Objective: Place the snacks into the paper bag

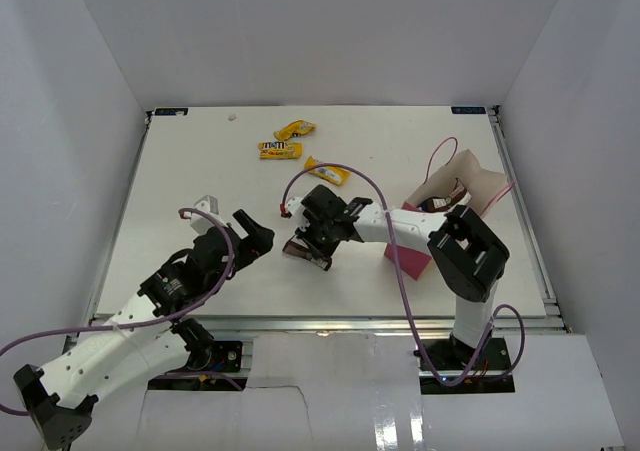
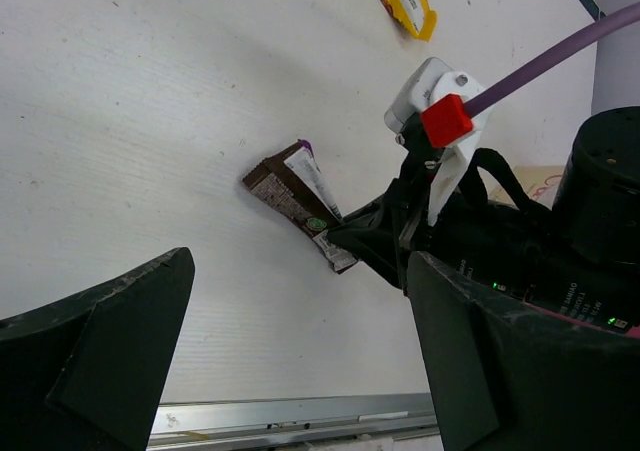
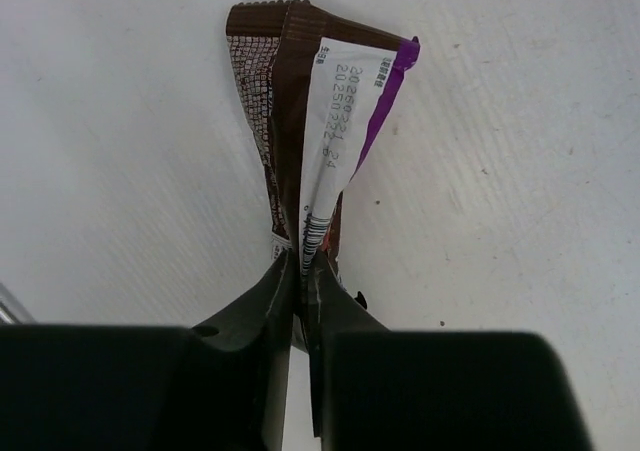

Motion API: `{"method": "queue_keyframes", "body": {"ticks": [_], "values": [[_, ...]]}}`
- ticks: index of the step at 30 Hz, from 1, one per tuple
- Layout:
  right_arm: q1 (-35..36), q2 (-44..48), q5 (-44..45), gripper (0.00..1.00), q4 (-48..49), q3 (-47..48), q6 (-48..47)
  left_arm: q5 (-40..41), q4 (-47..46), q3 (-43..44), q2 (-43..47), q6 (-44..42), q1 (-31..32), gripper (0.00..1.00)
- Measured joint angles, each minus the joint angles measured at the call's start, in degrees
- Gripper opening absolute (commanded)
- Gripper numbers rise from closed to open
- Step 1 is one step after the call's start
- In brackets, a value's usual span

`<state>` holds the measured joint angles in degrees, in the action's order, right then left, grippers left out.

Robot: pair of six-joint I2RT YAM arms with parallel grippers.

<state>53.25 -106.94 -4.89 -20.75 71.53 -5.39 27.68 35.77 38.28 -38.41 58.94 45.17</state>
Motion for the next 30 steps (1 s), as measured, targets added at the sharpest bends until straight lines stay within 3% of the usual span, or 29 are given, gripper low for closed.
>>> {"method": "queue_keyframes", "body": {"ticks": [4,8,14,22,30], "values": [[-1.5,3.6,-6.5,0.08,-0.7,-0.5,-5.2,0.0,-0.7,0.0,-0.4,-0.5,0.0,0.98],[-7.1,15.0,-18.3,0.08,-3.3,-0.4,-16.5,-0.1,-2.4,-0.4,-1.2,-2.1,0.0,0.98],[-18.2,30.1,-30.1,0.08,-8.0,10.8,-30.2,-1.4,-7.3,-1.2,-3.7,-7.0,0.0,0.98],[-31.8,43.1,-30.8,0.08,-9.9,15.7,-37.7,-7.2,-13.9,3.0,-18.0,-18.4,-1.5,0.98],[-43.3,49.1,-27.2,0.08,-13.9,4.7,-41.1,-21.5,-19.4,17.7,-39.0,-22.9,-13.4,0.98]]}}
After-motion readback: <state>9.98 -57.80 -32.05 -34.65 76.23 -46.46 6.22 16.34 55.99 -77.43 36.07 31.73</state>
